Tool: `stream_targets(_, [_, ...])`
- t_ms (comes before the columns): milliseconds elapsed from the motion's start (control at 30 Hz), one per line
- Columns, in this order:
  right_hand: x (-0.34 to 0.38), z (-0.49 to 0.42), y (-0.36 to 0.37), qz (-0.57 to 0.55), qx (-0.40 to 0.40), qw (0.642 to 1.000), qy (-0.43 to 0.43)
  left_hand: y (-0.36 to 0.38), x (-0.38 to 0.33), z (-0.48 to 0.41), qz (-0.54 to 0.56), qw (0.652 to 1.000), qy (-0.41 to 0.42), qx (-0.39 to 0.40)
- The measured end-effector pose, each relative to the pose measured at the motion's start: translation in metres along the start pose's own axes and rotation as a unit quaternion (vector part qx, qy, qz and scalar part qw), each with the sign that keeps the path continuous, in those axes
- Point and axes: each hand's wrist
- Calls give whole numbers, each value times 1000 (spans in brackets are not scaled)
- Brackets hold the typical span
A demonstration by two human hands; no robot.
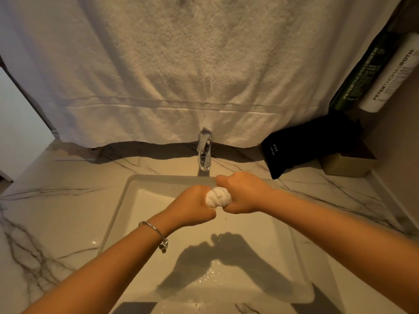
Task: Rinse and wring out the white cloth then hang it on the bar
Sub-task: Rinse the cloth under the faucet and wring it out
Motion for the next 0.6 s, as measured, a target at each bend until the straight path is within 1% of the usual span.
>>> stream_targets(33, [-2, 5, 3, -49, -14, 999, 8, -8, 1, 0, -21, 1000, 14, 6])
stream_targets(67, [-4, 12, 5, -109, -26, 994, 16, -15, 3, 1, -4, 1000, 21, 18])
stream_targets(100, [-4, 19, 6, -177, -36, 983, 24, -23, 6, 3, 43, 998, 25, 34])
stream_targets(167, [-2, 32, 6, -302, -59, 951, 39, -34, 8, 7, 146, 987, 45, 52])
stream_targets(267, [-2, 44, 0, -416, -78, 903, 76, -41, 8, 11, 236, 969, 74, 15])
stream_targets(333, [-3, 49, -5, -486, -67, 867, 87, -43, 6, 13, 279, 955, 100, 1])
stream_targets(367, [-3, 51, -7, -536, -52, 838, 91, -44, 4, 16, 304, 946, 113, 3])
stream_targets(400, [-3, 52, -9, -597, -28, 796, 94, -46, 3, 17, 331, 936, 121, 5])
stream_targets(467, [-1, 56, -12, -726, 50, 681, 82, -47, 3, 19, 382, 915, 127, 5])
stream_targets(500, [1, 58, -13, -763, 83, 637, 74, -46, 3, 19, 397, 910, 122, -1])
stream_targets(533, [4, 58, -13, -771, 100, 624, 78, -45, 1, 20, 407, 906, 112, -11])
stream_targets(567, [6, 57, -12, -752, 99, 644, 101, -44, -1, 20, 412, 905, 102, -24])
stream_targets(600, [8, 56, -10, -711, 74, 685, 137, -42, -3, 20, 410, 906, 97, -38])
Point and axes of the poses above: each hand's wrist, its own z-axis away from the middle knuckle, its own y-axis out of the palm, x = y × z
